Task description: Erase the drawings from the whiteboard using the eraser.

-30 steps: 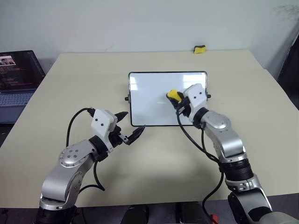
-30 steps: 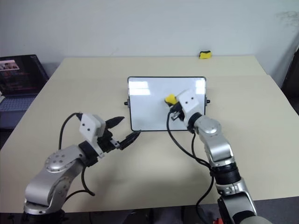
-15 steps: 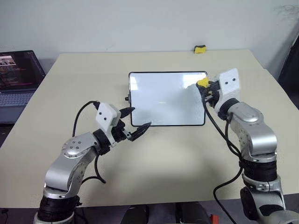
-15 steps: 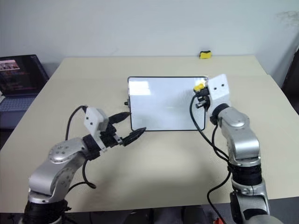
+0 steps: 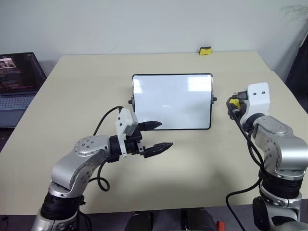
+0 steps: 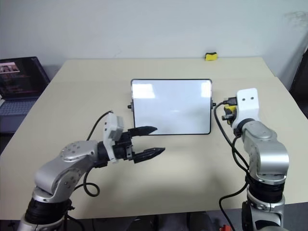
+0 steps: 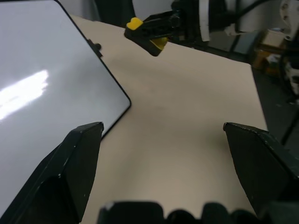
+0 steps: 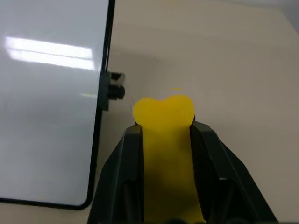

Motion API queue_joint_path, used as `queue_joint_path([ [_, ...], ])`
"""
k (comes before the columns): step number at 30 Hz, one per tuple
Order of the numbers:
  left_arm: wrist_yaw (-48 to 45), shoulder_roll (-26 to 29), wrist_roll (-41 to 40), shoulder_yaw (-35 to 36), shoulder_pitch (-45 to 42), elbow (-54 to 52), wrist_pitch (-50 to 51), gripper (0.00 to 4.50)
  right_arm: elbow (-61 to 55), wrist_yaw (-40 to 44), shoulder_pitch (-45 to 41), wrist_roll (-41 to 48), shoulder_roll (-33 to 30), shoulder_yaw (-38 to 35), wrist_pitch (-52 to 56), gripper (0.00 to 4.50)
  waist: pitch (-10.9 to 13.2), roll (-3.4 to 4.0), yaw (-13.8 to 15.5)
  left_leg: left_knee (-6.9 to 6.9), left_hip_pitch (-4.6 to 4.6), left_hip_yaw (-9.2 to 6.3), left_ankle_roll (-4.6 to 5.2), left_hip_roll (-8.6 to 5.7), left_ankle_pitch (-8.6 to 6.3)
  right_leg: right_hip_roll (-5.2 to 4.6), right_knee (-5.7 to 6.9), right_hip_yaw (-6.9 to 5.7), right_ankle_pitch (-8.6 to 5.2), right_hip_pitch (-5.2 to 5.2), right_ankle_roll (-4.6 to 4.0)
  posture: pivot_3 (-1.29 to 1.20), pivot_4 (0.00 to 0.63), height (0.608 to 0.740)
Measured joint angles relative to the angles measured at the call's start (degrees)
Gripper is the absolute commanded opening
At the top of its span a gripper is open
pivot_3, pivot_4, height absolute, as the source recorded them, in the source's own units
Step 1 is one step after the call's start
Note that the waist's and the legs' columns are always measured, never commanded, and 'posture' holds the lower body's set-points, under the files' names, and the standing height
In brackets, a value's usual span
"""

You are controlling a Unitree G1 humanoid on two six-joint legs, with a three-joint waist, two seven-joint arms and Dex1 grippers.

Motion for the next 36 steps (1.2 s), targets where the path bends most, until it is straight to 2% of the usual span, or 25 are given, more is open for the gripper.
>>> queue_joint_path([
  [9,-1.35,1.18,-0.23,-0.80,0.01,-0.21,0.27,4.50,-0.05,-0.49,1.96,1.57,2.85,-2.32,7.55,1.09,0.00,0.00,0.01,0.01,0.01,0.01,0.02,0.00,-0.01,0.00,0.00,-0.01,0.00,0.01,0.00,0.00,0.150,0.740],
  [16,0.70,0.22,4.25,-1.57,0.03,0.19,-4.10,4.50,2.65,0.21,2.97,2.51,2.87,-2.75,7.47,1.09,0.00,0.01,0.00,0.02,0.02,0.04,0.02,0.00,-0.01,0.00,0.02,-0.01,0.00,0.01,0.00,0.00,0.150,0.740],
  [36,2.28,-0.24,4.73,-1.58,1.35,0.10,-4.12,4.50,7.29,0.11,5.79,4.34,2.14,-2.14,2.95,1.09,-0.01,0.00,-0.02,0.10,0.04,0.08,0.04,-0.01,-0.02,0.01,0.15,0.00,0.00,0.01,0.01,0.00,0.150,0.740],
])
